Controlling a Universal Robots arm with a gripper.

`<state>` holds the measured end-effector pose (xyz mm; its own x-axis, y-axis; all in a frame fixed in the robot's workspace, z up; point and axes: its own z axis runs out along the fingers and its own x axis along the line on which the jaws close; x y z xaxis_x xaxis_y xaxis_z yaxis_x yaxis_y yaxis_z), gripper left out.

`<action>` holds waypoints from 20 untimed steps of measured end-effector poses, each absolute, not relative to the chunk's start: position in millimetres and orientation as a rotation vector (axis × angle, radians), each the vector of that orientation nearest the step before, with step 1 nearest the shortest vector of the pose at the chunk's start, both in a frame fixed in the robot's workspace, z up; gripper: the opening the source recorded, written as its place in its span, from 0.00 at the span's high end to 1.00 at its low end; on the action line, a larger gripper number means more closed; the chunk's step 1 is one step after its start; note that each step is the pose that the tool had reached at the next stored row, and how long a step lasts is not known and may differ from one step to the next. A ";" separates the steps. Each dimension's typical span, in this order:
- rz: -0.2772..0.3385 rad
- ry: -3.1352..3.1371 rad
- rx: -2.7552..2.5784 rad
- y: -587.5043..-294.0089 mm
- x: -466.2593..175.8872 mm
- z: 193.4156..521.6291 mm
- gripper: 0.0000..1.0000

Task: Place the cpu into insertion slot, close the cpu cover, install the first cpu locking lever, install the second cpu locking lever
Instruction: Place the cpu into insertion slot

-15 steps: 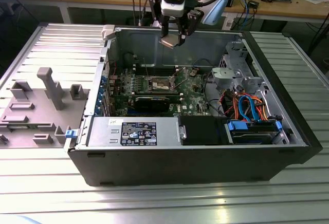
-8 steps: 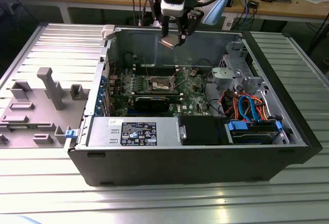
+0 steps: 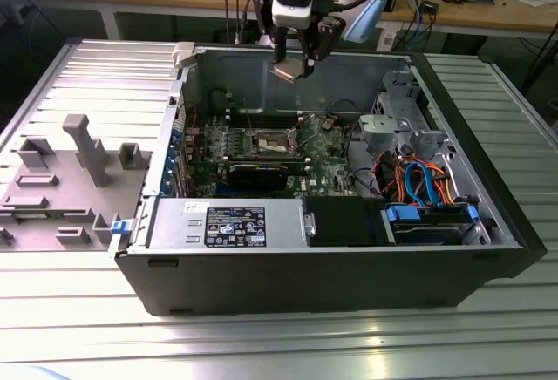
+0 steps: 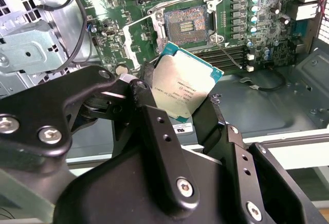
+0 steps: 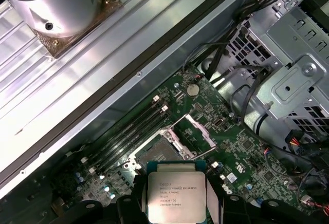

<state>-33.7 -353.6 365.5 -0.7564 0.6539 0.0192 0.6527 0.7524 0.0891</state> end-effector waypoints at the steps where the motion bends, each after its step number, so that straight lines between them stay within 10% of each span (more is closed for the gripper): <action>1: 0.141 2.926 1.096 -353.6 -33.7 365.5 0.45; 20: 0.140 2.893 1.176 -353.6 -33.7 365.5 0.45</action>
